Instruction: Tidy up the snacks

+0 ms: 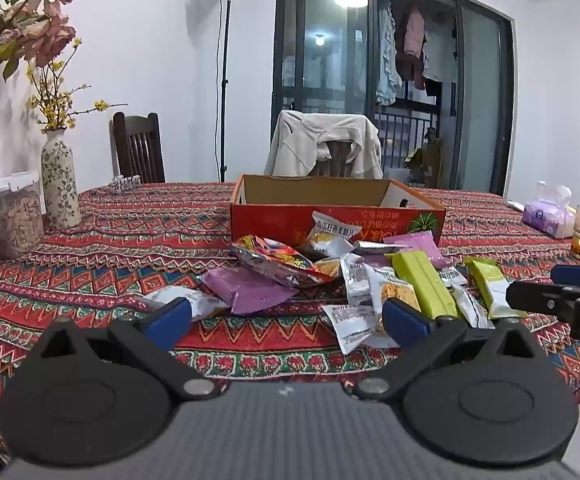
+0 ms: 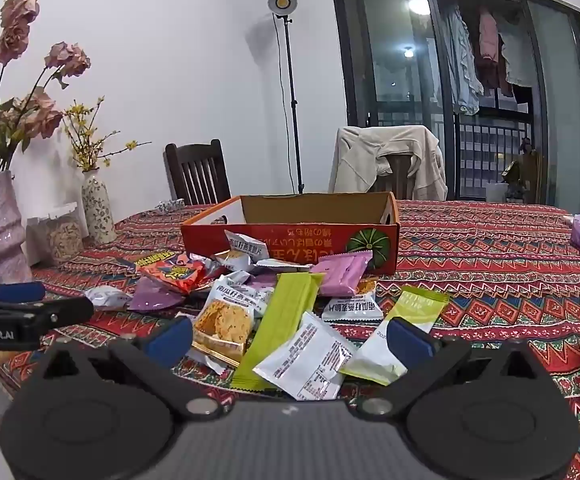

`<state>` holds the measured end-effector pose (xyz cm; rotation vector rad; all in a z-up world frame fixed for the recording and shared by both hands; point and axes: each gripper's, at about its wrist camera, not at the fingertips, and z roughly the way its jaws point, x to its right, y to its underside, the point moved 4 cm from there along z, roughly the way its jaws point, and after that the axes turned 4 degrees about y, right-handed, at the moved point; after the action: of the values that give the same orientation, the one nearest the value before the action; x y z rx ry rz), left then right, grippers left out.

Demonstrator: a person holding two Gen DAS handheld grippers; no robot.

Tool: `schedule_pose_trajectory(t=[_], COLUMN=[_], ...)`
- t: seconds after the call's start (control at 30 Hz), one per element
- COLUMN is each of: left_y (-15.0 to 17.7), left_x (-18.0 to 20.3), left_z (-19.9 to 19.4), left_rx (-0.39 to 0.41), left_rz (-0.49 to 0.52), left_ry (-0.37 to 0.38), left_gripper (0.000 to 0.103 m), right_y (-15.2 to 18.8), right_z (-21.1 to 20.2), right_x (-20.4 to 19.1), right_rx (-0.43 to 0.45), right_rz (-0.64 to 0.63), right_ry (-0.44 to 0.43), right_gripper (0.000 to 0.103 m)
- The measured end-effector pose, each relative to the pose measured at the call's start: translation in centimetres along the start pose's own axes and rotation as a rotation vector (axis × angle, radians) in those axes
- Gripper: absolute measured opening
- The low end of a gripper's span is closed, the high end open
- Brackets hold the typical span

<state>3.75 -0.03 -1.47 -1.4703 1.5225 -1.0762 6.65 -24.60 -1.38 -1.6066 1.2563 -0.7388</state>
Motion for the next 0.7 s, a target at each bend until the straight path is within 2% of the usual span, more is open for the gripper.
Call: schedule_pose_trajectory(t=[0.13,0.37,0.7], left_y=[-0.2,0.8,0.2], left_x=[0.1,0.6,0.4], left_z=[-0.4,0.7,0.7], left_rx=[0.021,0.008,-0.012], left_rz=[-0.004,0.001,-0.015], left_ry=[0.038,0.039,0.045], left_gripper=[0.103,0.103,0.103], right_y=[-0.3,0.4,-0.1], right_z=[0.0,0.6,0.8], right_x=[0.0,-0.1,0.2], right_rx=[-0.002,-0.014,-0.043], right_rz=[0.001,0.000,0.001], right_ry=[0.000,0.005,0.017], right_gripper=[0.103,0.103,0.103])
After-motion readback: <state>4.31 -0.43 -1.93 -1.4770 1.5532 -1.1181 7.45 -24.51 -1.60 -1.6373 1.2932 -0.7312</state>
